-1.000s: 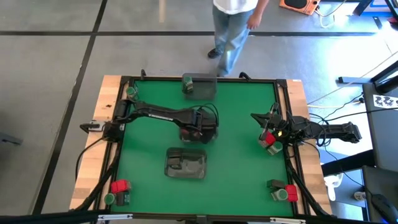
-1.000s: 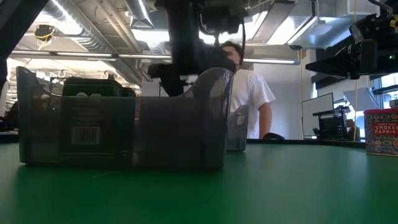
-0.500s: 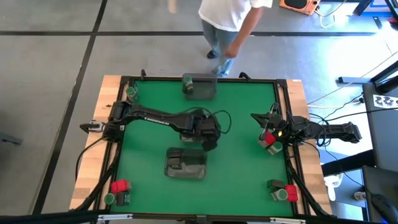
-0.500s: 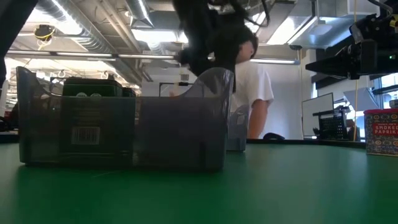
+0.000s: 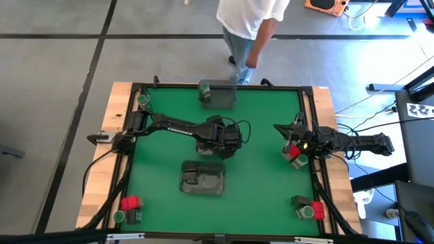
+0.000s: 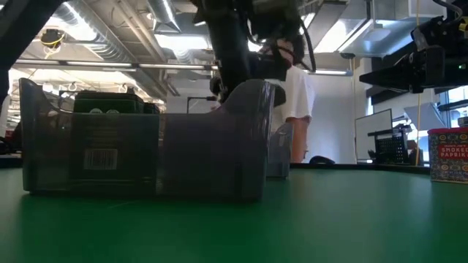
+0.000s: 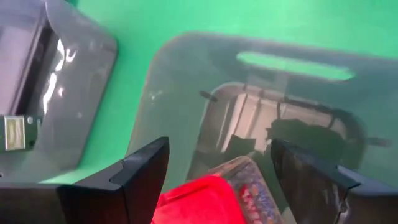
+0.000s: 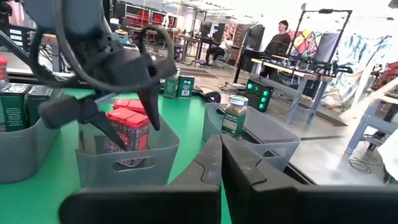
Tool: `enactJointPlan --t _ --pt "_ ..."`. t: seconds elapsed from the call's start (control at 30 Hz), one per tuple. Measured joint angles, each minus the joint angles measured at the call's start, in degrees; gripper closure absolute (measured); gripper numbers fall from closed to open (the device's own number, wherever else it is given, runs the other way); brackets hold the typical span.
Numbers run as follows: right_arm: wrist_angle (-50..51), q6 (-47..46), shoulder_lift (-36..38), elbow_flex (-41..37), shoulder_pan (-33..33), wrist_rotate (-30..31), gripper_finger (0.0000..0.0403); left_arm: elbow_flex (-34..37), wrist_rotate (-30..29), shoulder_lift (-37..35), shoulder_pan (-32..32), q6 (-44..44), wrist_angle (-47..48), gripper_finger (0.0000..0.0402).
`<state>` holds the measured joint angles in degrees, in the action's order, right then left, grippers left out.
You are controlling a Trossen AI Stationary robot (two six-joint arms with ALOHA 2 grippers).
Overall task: Sort spices by type
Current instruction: Put the red seasoning can into the middle gray bin
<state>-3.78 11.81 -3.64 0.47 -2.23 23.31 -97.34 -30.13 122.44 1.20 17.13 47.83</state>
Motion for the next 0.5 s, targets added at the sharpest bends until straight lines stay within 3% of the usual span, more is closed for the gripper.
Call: enactJointPlan --t 0.5 --pt "0.0 0.0 0.0 0.0 0.0 0.0 0.0397 0.0 -2.3 1.0 -1.3 20.4 11.6 0.0121"
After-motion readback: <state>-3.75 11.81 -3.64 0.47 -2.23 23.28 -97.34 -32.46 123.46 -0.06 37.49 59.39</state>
